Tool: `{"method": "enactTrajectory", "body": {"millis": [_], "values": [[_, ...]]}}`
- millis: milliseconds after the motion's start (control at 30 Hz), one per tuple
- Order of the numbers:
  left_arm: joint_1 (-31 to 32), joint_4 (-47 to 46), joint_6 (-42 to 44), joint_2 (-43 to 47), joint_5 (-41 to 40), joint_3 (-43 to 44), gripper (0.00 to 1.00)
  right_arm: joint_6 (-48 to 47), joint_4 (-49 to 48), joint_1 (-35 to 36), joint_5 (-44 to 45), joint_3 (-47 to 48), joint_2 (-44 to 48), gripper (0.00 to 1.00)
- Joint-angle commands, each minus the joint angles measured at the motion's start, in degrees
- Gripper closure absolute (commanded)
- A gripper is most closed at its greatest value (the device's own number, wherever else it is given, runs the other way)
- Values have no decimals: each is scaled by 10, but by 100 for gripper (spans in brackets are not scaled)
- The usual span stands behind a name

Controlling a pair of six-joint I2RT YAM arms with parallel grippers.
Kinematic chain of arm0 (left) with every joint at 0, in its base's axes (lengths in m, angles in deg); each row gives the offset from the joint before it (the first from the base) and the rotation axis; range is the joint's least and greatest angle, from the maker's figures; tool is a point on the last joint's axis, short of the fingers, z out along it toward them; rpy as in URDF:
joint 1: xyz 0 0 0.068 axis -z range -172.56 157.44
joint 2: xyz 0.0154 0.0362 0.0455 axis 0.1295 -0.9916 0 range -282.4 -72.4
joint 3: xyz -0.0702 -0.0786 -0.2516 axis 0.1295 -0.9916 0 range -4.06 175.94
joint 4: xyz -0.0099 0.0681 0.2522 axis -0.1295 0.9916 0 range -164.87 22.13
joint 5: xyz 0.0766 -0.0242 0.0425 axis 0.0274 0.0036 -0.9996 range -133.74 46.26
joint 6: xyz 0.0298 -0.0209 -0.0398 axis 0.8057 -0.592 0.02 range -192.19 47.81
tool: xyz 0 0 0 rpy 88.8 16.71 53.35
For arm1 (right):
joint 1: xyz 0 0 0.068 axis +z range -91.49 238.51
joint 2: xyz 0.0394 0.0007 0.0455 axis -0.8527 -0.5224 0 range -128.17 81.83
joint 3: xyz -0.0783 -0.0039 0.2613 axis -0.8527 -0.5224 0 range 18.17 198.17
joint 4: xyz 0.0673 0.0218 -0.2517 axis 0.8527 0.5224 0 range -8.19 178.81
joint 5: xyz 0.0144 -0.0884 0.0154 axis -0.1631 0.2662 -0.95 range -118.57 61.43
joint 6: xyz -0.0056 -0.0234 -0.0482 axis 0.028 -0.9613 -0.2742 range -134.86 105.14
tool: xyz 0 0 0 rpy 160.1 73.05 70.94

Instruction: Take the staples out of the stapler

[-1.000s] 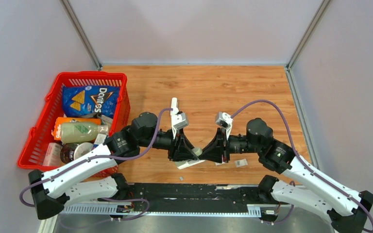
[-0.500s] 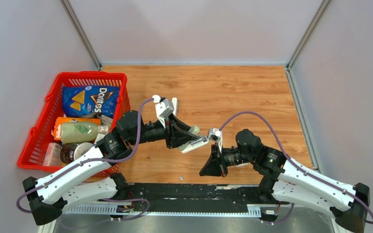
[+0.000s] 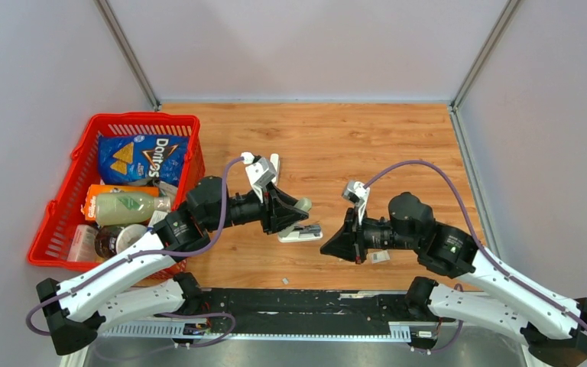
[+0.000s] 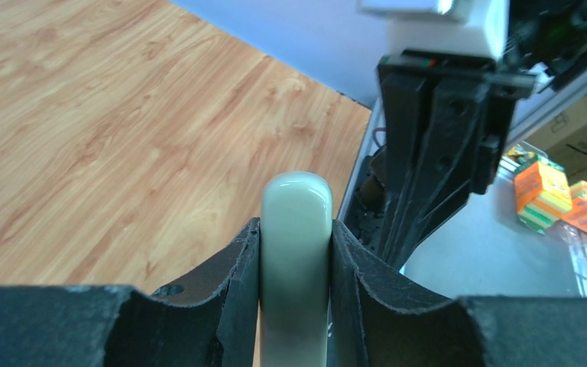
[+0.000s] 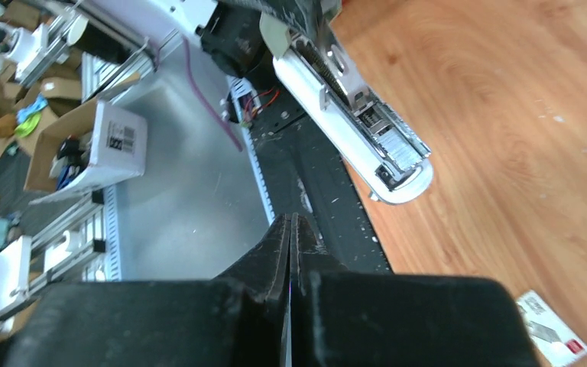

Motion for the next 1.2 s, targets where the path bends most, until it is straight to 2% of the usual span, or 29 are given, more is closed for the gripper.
{"method": "enactTrajectory", "body": {"millis": [0, 200, 433, 700, 1167], "values": [[0, 9, 16, 5, -54, 0, 100, -15, 44, 3, 107, 51, 8, 100], [0, 6, 5, -4, -74, -10, 100, 1, 0, 3, 201, 64, -17, 100], [-1, 11, -18, -2, -118, -17, 100, 15, -89, 4, 278, 58, -93, 100], [-1, 11, -40, -11, -139, -26, 100, 15, -170, 8, 281, 60, -183, 100], [-1, 39, -84, -50, -236, -31, 100, 58, -325, 33, 235, -63, -228, 100]]}}
